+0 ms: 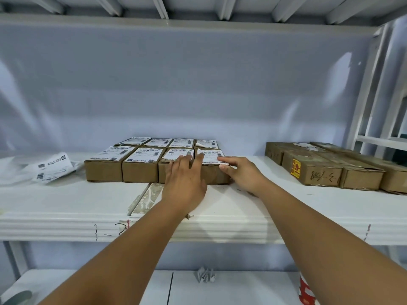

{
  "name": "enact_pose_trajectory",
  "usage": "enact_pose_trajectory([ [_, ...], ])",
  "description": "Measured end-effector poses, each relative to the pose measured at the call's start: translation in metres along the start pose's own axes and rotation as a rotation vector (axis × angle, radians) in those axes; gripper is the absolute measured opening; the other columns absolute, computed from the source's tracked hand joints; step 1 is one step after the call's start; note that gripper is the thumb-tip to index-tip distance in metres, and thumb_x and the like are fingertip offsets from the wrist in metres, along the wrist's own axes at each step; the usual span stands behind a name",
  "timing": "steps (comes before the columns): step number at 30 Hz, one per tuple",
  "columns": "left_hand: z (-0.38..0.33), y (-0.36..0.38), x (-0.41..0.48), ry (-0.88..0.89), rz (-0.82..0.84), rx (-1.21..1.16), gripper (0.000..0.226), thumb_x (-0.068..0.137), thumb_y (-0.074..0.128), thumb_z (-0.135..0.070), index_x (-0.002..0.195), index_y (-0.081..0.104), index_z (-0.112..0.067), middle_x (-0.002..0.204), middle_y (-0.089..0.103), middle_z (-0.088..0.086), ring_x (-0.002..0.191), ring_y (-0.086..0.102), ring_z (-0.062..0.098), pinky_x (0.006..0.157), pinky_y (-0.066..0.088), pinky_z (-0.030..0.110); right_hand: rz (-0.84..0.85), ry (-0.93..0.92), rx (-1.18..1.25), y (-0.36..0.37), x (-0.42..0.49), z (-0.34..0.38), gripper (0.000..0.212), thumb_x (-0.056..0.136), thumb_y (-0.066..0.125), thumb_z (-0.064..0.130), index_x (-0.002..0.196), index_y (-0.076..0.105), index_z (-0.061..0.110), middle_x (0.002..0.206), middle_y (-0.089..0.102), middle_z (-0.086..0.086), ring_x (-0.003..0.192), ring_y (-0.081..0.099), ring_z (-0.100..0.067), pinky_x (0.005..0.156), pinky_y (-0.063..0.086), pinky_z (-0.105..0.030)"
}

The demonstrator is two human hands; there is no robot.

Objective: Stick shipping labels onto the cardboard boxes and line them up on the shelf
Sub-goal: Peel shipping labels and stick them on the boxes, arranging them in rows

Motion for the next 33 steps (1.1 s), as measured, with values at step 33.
enact_pose_trajectory([
  [33,0.005,0.013,0.006,0.054,0.046,-0.024,0.057,0.089,0.043,-0.021,0.144,0.031,-0.020,0.148,0.033,-0.005,0.141,0.017,0.026,0.115,0.016,0.042,0.121,-0.201,-0.647,0.049,0.132,0.036,0.048,0.090,0.041,-0.003,0.131,0.057,0.016,0.134,0.057,-0.001,0.118,0.054,-0.019,0.091,0.039,-0.021],
])
Point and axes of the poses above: each hand's wrist, its own x-axis towards the middle knuckle, its own y-axis out of the palm, z = x × y, the point moved 2 cm from there along x, towards the middle knuckle
